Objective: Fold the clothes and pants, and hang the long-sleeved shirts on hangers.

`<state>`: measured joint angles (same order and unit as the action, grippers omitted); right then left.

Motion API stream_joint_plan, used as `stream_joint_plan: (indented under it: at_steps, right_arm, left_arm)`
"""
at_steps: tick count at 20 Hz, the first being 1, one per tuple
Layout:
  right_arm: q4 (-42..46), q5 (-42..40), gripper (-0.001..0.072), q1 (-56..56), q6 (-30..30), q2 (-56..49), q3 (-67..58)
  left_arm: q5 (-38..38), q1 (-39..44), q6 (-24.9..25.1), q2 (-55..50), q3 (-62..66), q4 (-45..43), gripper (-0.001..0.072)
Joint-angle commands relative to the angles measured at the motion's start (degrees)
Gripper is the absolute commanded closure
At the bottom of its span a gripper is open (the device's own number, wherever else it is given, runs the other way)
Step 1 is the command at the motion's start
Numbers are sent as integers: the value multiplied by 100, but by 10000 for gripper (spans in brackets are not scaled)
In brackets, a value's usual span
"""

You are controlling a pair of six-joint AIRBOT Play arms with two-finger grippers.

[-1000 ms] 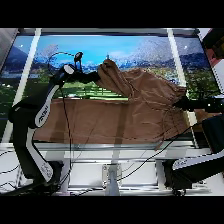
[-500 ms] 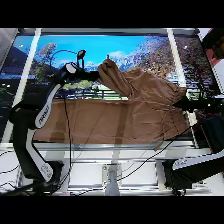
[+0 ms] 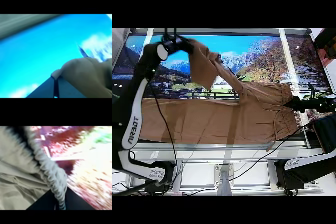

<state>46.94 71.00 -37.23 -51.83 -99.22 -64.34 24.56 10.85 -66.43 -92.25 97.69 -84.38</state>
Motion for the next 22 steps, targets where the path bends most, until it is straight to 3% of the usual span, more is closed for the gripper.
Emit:
stream_joint_plan:
  at_steps: [1,4,7,10,18,19,22]
  right_arm:
    - [-20,9,672,2,-11,0,-7]
    - [-17,15,671,2,-11,0,-7]
    - [-13,15,672,2,-7,0,-7]
    - [-13,15,671,2,-7,0,-7]
    - [2,11,671,2,-2,0,-7]
    - [4,11,671,2,-2,0,-7]
    - [68,9,671,2,4,2,-7]
  left_arm:
    - [-601,-2,7,446,24,-739,695]
    - [0,-26,426,459,24,-1353,695]
    - [1711,-68,601,396,22,-2371,695]
    - [2765,-278,601,229,17,-2382,695]
    - [2778,-98,614,398,20,-2463,695]
    - [2820,15,798,426,20,-2461,696]
    - [3206,522,2299,621,20,-2472,697]
